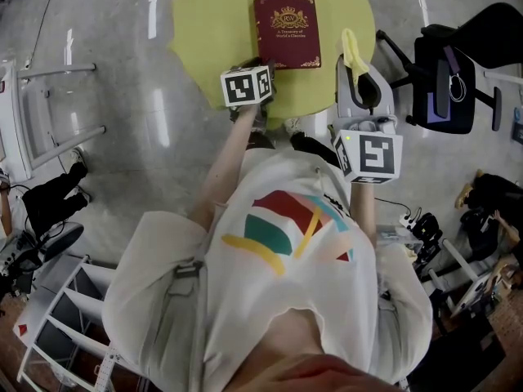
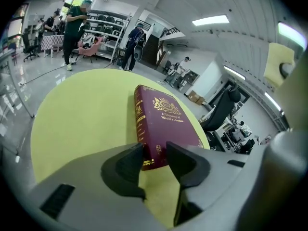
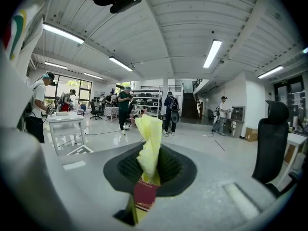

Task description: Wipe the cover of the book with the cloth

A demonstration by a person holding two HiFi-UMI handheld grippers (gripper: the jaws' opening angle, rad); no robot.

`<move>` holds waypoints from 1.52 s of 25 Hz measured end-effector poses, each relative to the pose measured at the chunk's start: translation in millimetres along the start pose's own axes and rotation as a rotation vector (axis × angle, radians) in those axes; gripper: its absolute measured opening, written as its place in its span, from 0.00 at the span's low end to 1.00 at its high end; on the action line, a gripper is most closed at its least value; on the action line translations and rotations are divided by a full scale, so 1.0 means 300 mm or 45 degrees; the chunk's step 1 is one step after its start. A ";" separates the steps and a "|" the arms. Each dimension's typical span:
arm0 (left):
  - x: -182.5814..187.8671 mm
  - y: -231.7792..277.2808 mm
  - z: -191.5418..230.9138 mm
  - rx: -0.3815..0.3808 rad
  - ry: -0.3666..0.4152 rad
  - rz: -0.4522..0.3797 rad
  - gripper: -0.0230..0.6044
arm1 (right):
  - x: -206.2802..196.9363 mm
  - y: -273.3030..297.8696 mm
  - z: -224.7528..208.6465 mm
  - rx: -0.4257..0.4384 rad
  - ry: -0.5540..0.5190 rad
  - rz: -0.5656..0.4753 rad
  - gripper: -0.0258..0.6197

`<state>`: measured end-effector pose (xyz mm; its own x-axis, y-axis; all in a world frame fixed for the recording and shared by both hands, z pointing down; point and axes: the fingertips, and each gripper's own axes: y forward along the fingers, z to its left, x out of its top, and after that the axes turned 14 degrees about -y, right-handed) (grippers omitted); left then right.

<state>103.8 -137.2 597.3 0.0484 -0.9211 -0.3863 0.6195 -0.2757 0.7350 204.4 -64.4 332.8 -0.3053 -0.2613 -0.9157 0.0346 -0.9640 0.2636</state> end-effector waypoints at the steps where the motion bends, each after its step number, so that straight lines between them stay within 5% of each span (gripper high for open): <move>1: 0.000 0.000 0.000 0.002 0.003 -0.002 0.29 | -0.002 0.006 0.004 0.007 -0.001 0.003 0.09; 13: 0.005 -0.003 -0.004 0.006 0.014 -0.001 0.28 | -0.039 0.120 0.021 0.081 -0.079 0.021 0.09; 21: 0.017 -0.015 -0.013 0.017 0.025 -0.005 0.28 | -0.116 0.394 -0.041 0.165 -0.517 0.148 0.09; 29: 0.011 -0.017 -0.014 0.022 0.020 0.000 0.28 | -0.313 0.691 -0.070 0.279 -1.158 0.341 0.09; 38: 0.013 -0.020 -0.013 0.029 0.022 -0.021 0.28 | -0.497 0.818 -0.011 0.480 -1.343 0.520 0.09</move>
<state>103.5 -138.0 589.2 0.0518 -0.9117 -0.4077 0.6024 -0.2970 0.7408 261.5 -262.1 533.1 -0.9744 -0.2066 -0.0881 0.0836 -0.6977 0.7115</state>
